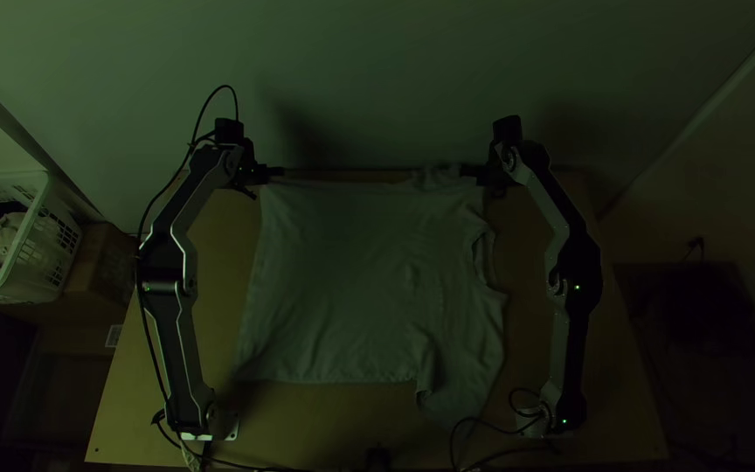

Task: Fold the t-shirt

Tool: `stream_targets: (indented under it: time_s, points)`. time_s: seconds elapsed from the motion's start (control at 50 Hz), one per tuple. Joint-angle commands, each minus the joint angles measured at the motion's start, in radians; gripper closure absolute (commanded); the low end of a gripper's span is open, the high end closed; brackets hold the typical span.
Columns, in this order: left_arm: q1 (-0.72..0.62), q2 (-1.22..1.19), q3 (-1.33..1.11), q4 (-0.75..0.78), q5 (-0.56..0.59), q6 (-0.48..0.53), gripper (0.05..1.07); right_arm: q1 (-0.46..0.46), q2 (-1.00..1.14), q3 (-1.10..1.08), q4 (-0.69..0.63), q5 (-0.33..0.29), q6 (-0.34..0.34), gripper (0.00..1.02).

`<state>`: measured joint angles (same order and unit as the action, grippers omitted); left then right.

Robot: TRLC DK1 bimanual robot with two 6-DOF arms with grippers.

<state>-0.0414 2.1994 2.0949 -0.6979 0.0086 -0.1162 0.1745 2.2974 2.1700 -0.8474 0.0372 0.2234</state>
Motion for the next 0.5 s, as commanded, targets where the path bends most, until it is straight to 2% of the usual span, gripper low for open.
stream_targets:
  time_s: [0.0, 0.48]
  points:
    - [0.015, -0.076, -0.072, 0.006, 0.007, -0.002, 1.05, 0.003, -0.075, -0.067, -0.010, 0.007, -0.018, 1.00]
    - [0.028, -0.306, -0.452, 0.156, 0.017, 0.009, 1.05, 0.046, -0.294, -0.388, 0.048, 0.030, -0.021, 1.00]
